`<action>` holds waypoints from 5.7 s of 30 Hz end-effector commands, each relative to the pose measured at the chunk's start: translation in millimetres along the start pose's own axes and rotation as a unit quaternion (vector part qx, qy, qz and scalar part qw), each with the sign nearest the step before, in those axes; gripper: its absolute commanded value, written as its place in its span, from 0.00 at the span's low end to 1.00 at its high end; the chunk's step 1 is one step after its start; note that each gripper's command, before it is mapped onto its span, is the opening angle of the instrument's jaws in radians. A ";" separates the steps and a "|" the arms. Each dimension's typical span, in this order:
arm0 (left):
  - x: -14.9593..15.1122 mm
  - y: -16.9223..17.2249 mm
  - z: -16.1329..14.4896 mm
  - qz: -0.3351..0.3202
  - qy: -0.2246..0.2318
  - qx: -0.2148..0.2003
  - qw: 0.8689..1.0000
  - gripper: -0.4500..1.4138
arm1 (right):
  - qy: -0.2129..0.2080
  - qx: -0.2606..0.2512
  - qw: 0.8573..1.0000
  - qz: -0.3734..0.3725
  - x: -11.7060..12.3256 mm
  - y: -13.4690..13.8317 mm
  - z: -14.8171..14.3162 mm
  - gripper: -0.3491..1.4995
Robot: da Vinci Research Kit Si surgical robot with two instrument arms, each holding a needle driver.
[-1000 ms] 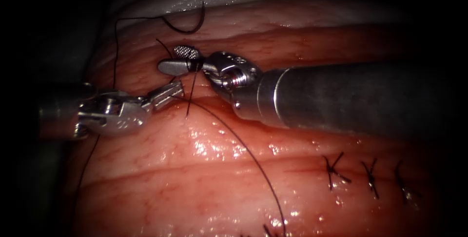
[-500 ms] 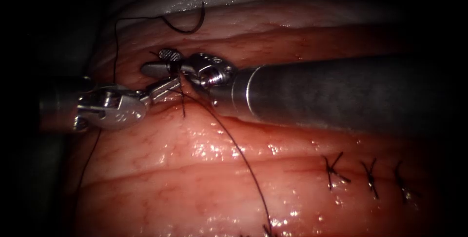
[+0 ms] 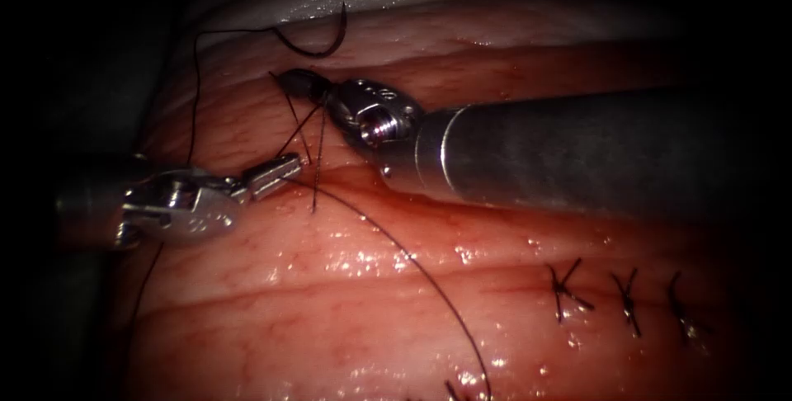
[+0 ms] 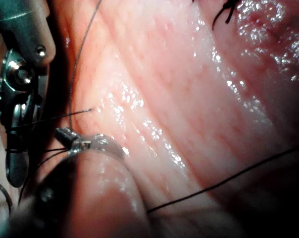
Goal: Wound Closure
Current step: Grab the short suture tail end with the right hand, then pull the left tool up and the right tool down to secure the thread.
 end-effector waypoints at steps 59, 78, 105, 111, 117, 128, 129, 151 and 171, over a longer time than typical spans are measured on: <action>1.5 0.6 0.8 0.000 0.006 -0.006 1.000 0.00 | -0.032 -0.002 0.999 0.018 -1.3 -0.5 0.9 0.89; 1.4 0.8 0.5 0.001 0.006 -0.007 1.000 0.00 | -0.016 -0.028 0.999 -0.021 -1.4 -1.2 1.6 0.72; -0.2 -1.3 -2.1 -0.010 0.013 -0.015 1.000 0.00 | 0.046 0.013 0.995 -0.087 -2.9 -2.7 -4.9 0.00; -0.9 -3.7 -3.3 -0.022 0.012 -0.009 1.000 0.00 | 0.069 0.043 0.991 -0.107 -4.4 -3.8 -6.8 0.00; -0.9 -6.3 -3.4 -0.035 0.011 -0.007 0.999 0.00 | 0.036 0.049 0.994 -0.093 -7.1 -4.1 -7.7 0.00; -0.7 -10.5 -2.4 -0.046 0.006 0.000 0.999 0.00 | -0.055 0.088 0.977 0.188 -8.5 -3.2 -7.6 0.00; -0.7 -10.7 -2.3 -0.047 0.006 0.000 0.999 0.00 | -0.061 0.093 0.971 0.213 -8.6 -3.3 -7.7 0.00; -8.0 -16.5 3.0 -0.055 -0.018 -0.015 0.998 0.00 | -0.049 0.127 0.969 0.208 -11.1 -5.4 -13.0 0.00; -14.9 -15.6 7.3 -0.062 -0.033 -0.013 0.997 0.00 | 0.027 0.088 0.996 0.000 -12.5 -6.8 -13.9 0.00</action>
